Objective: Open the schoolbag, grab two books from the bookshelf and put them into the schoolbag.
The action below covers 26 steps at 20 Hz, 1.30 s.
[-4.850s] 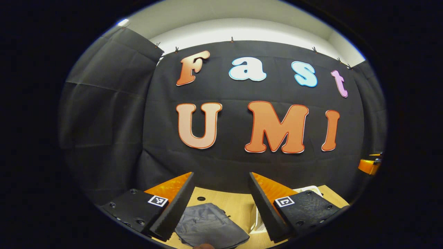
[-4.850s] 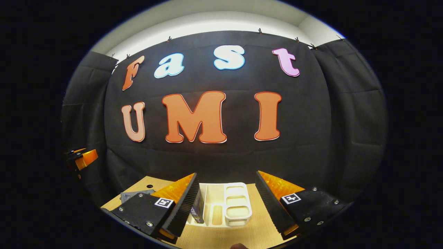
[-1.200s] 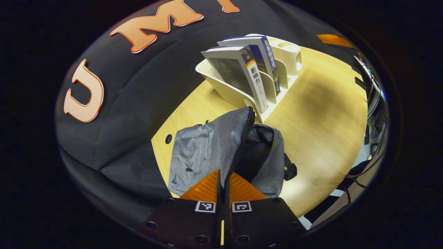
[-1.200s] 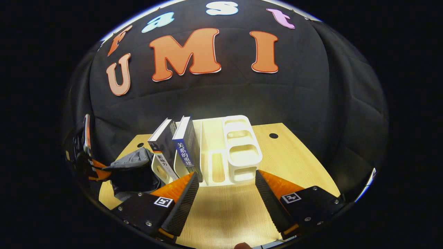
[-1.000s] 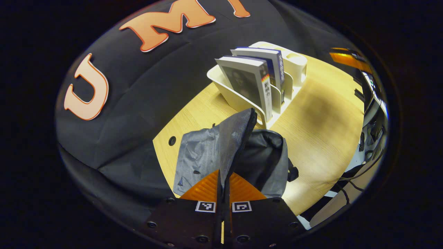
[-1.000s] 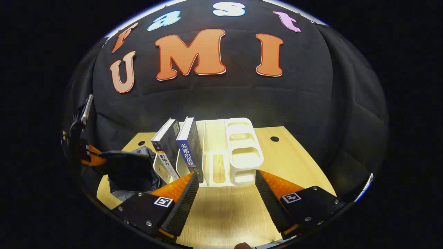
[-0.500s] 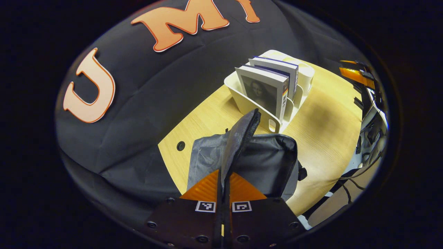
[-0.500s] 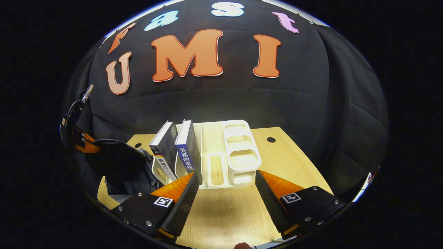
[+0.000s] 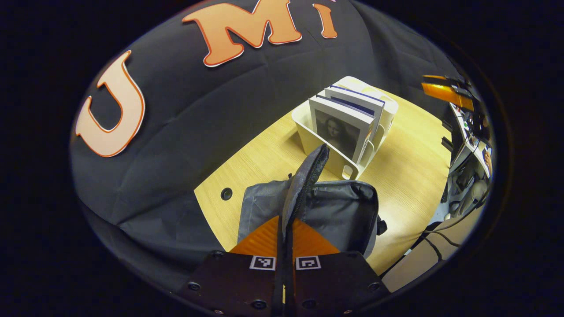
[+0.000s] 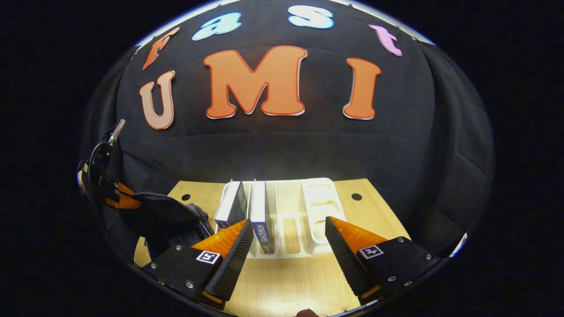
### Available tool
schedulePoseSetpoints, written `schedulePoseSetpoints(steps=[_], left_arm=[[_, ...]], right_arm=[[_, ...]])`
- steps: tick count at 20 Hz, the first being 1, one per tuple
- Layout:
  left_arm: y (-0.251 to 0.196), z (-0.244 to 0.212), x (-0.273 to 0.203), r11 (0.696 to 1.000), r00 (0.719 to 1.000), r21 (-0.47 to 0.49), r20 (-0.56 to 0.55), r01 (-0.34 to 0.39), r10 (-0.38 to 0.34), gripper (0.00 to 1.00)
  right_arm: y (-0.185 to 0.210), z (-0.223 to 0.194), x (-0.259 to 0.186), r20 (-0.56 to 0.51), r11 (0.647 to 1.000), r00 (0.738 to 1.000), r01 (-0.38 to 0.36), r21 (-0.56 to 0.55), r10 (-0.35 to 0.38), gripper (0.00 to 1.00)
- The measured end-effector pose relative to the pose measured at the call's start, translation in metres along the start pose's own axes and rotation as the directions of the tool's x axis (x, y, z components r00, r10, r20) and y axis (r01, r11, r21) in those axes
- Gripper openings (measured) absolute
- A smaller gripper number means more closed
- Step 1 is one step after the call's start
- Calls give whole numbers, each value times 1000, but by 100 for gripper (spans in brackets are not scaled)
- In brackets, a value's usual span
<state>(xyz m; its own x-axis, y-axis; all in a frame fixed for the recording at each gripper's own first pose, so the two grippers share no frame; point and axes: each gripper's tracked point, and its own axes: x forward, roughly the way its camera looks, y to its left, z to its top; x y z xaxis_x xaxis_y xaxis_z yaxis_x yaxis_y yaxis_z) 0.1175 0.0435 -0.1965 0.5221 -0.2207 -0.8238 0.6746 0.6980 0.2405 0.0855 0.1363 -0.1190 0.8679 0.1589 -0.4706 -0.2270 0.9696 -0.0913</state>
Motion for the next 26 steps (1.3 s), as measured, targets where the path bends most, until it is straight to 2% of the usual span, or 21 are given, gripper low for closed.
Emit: schedulePoseSetpoints(steps=[4, 8, 10, 13, 16, 21, 26], left_arm=[[6, -5, 2, 1000, 999, 12, 23, 28, -28, 2], [17, -8, 5, 999, 998, 4, 39, 47, -47, 2], [18, -13, 5, 998, 997, 1, 42, 60, -60, 2], [22, -17, 11, 997, 996, -1, 38, 76, -76, 2], [22, -17, 14, 996, 995, -5, 38, 88, -88, 2], [27, -20, 18, 996, 995, -15, 39, 91, -90, 2], [25, -22, 20, 994, 994, -33, 35, 100, -99, 2]], right_arm=[[52, 51, 23, -12, 996, 996, -87, 30, 87, 98], [93, 65, 69, -110, 995, 988, -103, 20, 104, 98], [118, 58, 90, -201, 990, 969, -138, 38, 143, 98], [151, 31, 111, -356, 982, 916, -180, 49, 186, 98], [156, 2, 131, -472, 984, 870, -175, -17, 147, 98], [150, -30, 154, -554, 986, 829, -145, -82, 75, 98], [154, -54, 171, -614, 987, 788, -135, -90, 52, 99]])
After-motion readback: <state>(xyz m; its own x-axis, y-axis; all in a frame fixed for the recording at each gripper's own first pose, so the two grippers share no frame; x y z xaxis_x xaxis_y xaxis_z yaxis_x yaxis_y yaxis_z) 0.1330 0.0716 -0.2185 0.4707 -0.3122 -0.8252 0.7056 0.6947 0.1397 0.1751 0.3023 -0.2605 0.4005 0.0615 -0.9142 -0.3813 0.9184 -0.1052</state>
